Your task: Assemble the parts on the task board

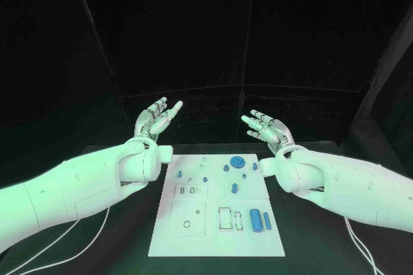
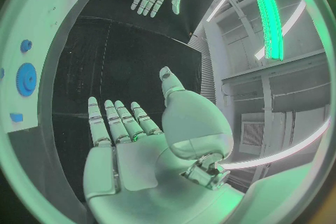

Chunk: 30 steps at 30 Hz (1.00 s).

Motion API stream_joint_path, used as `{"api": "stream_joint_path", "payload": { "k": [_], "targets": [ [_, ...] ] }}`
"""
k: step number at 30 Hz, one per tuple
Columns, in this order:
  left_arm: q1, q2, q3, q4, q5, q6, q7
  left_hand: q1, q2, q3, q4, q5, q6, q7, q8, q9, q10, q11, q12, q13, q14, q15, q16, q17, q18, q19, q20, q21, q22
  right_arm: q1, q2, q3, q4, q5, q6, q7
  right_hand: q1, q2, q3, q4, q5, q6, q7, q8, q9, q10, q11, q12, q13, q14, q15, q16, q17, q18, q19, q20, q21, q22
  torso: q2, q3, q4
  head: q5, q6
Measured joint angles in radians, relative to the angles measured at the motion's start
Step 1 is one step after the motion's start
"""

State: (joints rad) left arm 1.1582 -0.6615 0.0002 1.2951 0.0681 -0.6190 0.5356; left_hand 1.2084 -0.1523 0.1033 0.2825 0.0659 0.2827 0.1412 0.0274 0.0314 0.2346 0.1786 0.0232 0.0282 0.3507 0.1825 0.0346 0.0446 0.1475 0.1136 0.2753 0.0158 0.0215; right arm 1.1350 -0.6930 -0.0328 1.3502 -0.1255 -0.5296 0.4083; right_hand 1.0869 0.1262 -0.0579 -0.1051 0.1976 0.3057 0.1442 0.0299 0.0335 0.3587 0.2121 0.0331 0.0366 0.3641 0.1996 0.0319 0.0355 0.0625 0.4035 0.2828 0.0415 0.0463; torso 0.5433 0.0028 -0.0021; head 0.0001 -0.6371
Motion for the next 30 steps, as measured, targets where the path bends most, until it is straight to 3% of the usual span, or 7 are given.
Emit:
{"api": "stream_joint_path", "payload": {
  "k": [5,6,11,15,17,20,30],
  "targets": [
    [0.005,0.005,-0.001,-0.013,0.014,0.038,0.013,0.053,0.011,0.012,0.012,0.004,0.03,0.004,0.005,0.004,0.046,0.025,0.008,0.005,0.074,0.016,0.018,0.011,0.015,0.027,0.018,0.014,0.007,0.018,0.018,-0.006,-0.047,-0.06,0.103,-0.041,0.102,0.004,0.014,-0.058,-0.025,0.124,0.007,0.022,0.012,0.157,0.009,0.029,0.013,0.162,0.006,0.032,0.014,0.033,0.104,0.002,0.032,0.015,0.0,0.0001,-0.0001,0.0,0.0],
    [0.005,0.005,-0.001,-0.013,0.016,0.042,0.015,0.061,0.019,0.018,0.011,0.004,0.05,0.005,0.011,0.007,0.08,0.036,0.016,0.009,0.133,0.022,0.034,0.019,0.015,0.055,0.018,0.025,0.013,0.02,0.02,-0.007,-0.053,-0.069,0.119,-0.047,0.126,0.007,0.02,-0.073,-0.025,0.186,0.012,0.034,0.018,0.223,0.006,0.044,0.018,0.227,0.003,0.046,0.018,0.055,0.147,0.003,0.046,0.021,0.0,0.0001,-0.0001,0.0,0.0],
    [0.005,-0.039,-0.001,0.027,0.022,0.07,0.025,0.084,0.052,0.037,0.0,0.004,0.154,0.012,0.025,0.015,0.281,0.086,0.048,0.023,0.367,0.05,0.099,0.049,-0.01,0.254,0.017,0.099,0.05,0.037,0.019,-0.01,-0.108,-0.211,0.161,-0.07,0.196,0.011,0.043,-0.13,-0.029,0.407,0.039,0.068,0.031,0.443,-0.018,0.092,0.023,0.456,-0.027,0.098,0.032,0.078,0.301,-0.009,0.104,0.043,0.006,-0.0006,0.0001,-0.003,-0.004],
    [0.005,-0.08,-0.001,0.043,0.027,0.084,0.035,0.096,0.075,0.038,-0.021,0.004,0.321,0.025,0.056,0.03,0.535,0.057,0.096,0.04,0.481,0.022,0.134,0.058,-0.008,0.496,0.015,0.189,0.09,0.058,0.004,-0.007,-0.142,-0.402,0.153,-0.083,0.232,0.009,0.068,-0.154,-0.029,0.529,0.061,0.075,0.032,0.57,-0.041,0.105,0.023,0.599,-0.057,0.123,0.04,0.093,0.399,-0.03,0.146,0.057,0.021,-0.0013,0.001,-0.005,-0.008],
    [0.005,-0.087,-0.001,0.063,0.028,0.089,0.039,0.104,0.084,0.032,-0.042,0.0,0.437,0.041,0.077,0.039,0.615,0.037,0.113,0.041,0.55,-0.001,0.152,0.063,0.024,0.581,0.013,0.222,0.1,0.063,0.009,-0.007,-0.142,-0.478,0.153,-0.091,0.245,0.003,0.079,-0.165,-0.029,0.584,0.066,0.08,0.032,0.631,-0.053,0.107,0.023,0.671,-0.075,0.136,0.045,0.094,0.449,-0.045,0.17,0.064,0.03,-0.0018,0.002,-0.007,-0.008],
    [0.005,-0.106,-0.001,0.099,0.027,0.101,0.043,0.108,0.094,0.024,-0.066,0.0,0.551,0.063,0.093,0.044,0.671,0.023,0.12,0.039,0.609,-0.019,0.163,0.065,0.024,0.646,0.004,0.245,0.104,0.079,0.014,-0.008,-0.14,-0.591,0.157,-0.109,0.252,-0.004,0.089,-0.175,-0.029,0.634,0.058,0.08,0.032,0.693,-0.068,0.11,0.024,0.747,-0.097,0.148,0.053,0.109,0.502,-0.065,0.2,0.075,0.042,-0.0033,0.0041,-0.011,-0.004],
    [0.007,-0.168,-0.001,0.206,0.011,0.127,0.045,0.107,0.108,0.007,-0.115,0.0,0.618,0.089,0.082,0.036,0.734,0.002,0.111,0.037,0.702,-0.048,0.169,0.08,0.023,0.755,-0.027,0.269,0.104,0.129,0.017,-0.007,-0.138,-0.894,0.209,-0.228,0.261,-0.044,0.104,-0.181,-0.008,0.734,0.03,0.071,0.032,0.828,-0.107,0.097,0.027,0.974,-0.159,0.207,0.105,0.109,0.656,-0.135,0.321,0.129,0.094,-0.0115,0.0198,-0.029,0.012]
  ]
}}
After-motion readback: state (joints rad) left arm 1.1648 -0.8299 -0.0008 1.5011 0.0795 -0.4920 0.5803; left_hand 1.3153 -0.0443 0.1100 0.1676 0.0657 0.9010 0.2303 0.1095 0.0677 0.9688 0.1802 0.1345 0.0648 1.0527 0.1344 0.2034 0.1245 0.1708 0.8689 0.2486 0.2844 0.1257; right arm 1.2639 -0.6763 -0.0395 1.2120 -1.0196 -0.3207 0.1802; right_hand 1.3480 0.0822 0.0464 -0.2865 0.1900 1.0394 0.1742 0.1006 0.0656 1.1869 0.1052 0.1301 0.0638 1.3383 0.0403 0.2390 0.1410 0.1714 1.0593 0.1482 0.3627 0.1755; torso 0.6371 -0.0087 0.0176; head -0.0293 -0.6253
